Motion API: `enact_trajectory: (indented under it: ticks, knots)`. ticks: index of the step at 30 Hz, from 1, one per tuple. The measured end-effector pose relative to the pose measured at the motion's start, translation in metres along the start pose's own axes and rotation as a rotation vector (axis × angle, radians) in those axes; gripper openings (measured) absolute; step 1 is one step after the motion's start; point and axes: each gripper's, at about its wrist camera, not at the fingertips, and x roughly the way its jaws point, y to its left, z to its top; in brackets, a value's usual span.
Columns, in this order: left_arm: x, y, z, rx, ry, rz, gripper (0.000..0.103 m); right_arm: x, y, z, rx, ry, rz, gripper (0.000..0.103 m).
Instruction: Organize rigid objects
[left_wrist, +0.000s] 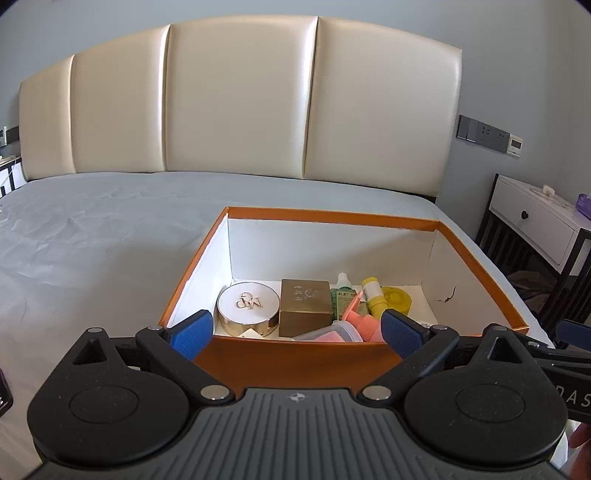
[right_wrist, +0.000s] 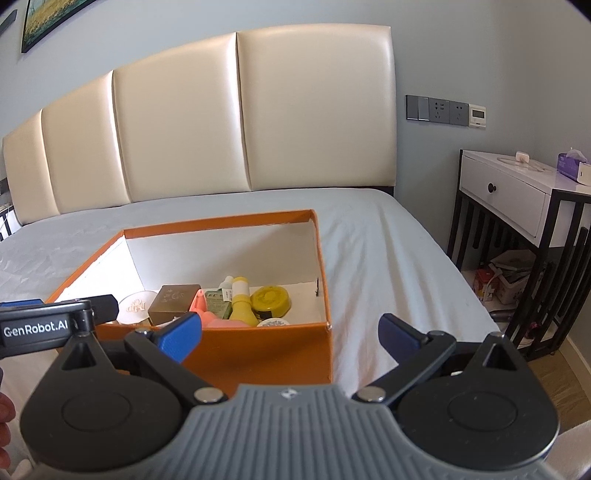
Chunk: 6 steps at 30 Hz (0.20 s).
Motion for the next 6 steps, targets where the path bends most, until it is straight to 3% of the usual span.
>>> enact_trajectory:
  ticks: [6]
  knots:
    - [-0.0017, 0.0016, 0.0, -0.013, 0.009, -0.016, 0.103, 0.0012, 0.002, -0.0019, -0.017, 0.008, -0.006, 0.1]
